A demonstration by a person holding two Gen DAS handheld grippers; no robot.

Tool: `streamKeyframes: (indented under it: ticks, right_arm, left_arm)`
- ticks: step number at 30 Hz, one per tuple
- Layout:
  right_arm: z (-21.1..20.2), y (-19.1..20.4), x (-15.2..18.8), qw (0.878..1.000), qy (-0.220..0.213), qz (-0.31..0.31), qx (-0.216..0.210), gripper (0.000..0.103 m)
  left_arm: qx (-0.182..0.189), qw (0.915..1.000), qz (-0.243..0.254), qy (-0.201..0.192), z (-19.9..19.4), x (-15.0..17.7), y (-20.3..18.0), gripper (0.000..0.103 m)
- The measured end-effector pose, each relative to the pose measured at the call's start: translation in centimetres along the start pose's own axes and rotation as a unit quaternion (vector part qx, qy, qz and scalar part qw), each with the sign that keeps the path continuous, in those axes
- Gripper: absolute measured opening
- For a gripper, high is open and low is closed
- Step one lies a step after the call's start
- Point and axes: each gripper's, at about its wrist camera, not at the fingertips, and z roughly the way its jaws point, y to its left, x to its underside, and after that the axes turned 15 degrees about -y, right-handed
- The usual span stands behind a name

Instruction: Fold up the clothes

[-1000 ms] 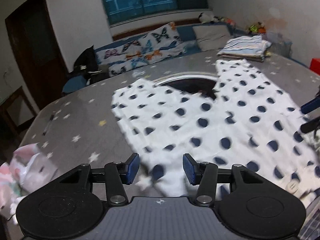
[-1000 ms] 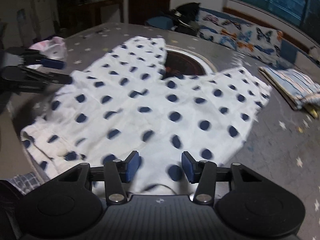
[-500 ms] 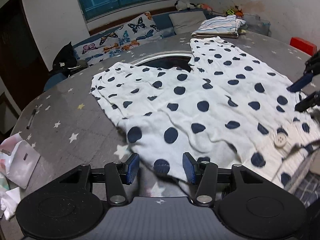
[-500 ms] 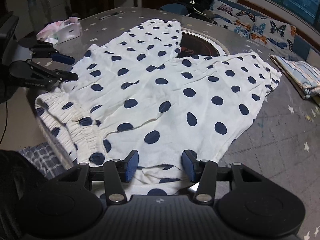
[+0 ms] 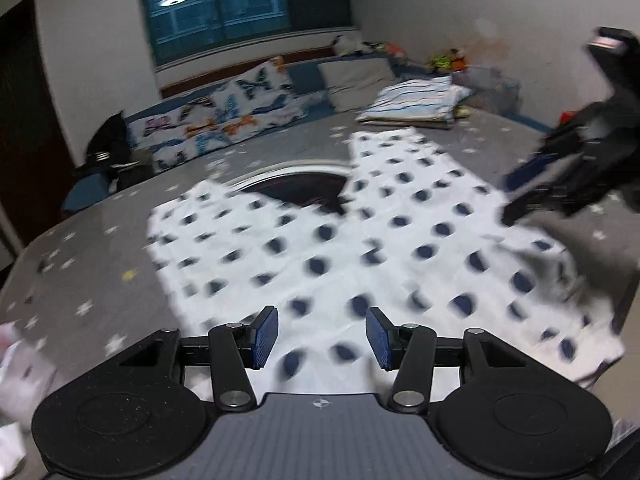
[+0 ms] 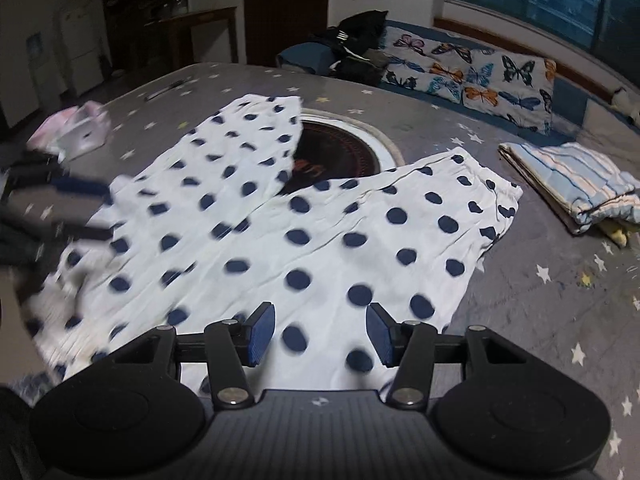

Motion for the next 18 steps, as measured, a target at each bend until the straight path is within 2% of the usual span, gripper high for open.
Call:
streamKeyframes:
  ticks: [9,18]
  right_arm:
    - [5.7,-4.3,-1.3,0.999,0.009,0.037,0.018,0.05]
    - [9.9,-8.7,-1.5,0.997,0.021,0.065,0.043,0.05]
  left_arm:
    - [0.104,0.9945,0.01,0.009,5.3,-0.9,-5.2,0.052]
    - [0.167,0.985,0.01,0.041,7.0,-0.1,-6.8,0.052]
